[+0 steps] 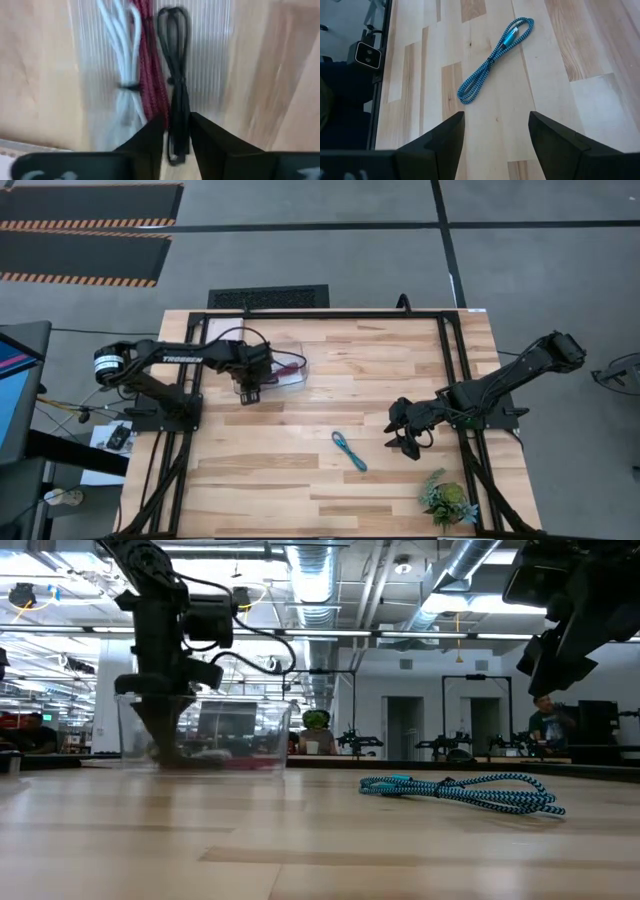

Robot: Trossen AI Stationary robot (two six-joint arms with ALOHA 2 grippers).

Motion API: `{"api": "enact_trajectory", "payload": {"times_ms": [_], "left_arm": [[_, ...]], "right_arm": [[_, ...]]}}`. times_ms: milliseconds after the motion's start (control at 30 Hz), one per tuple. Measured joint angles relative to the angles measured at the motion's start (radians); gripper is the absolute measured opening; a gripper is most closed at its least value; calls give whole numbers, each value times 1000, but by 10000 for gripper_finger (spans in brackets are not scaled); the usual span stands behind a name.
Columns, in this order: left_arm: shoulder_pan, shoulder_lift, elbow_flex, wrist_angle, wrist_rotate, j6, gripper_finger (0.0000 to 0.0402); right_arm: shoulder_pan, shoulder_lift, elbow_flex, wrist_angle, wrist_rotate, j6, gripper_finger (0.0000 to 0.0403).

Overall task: Pick and place USB-C Cables
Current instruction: Put the black usb cable into the transparent bin, then put the blue usb cable into the transparent bin

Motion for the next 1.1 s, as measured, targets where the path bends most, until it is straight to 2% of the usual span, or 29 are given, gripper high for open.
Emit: {"api": "enact_trajectory", "payload": {"times_ms": [300,500,600,733,833,1100], "left_arm": [[0,0,132,-128,-9,0,128],[-10,-1,359,-309,-75,-27,134],[-43,-3,483,-332,-48,-39,134],[-119,-13,587,-204,57,-47,135],[-197,-12,589,-40,133,-34,135],[-387,43,533,315,137,84,135]], "right_arm": [[0,0,0,0,0,0,244],[0,0,0,1,0,0,244],[0,0,0,1,0,1,244],[0,0,0,1,-1,23,244],[0,0,0,1,-1,26,244],[0,0,0,4,-2,31,244]]}}
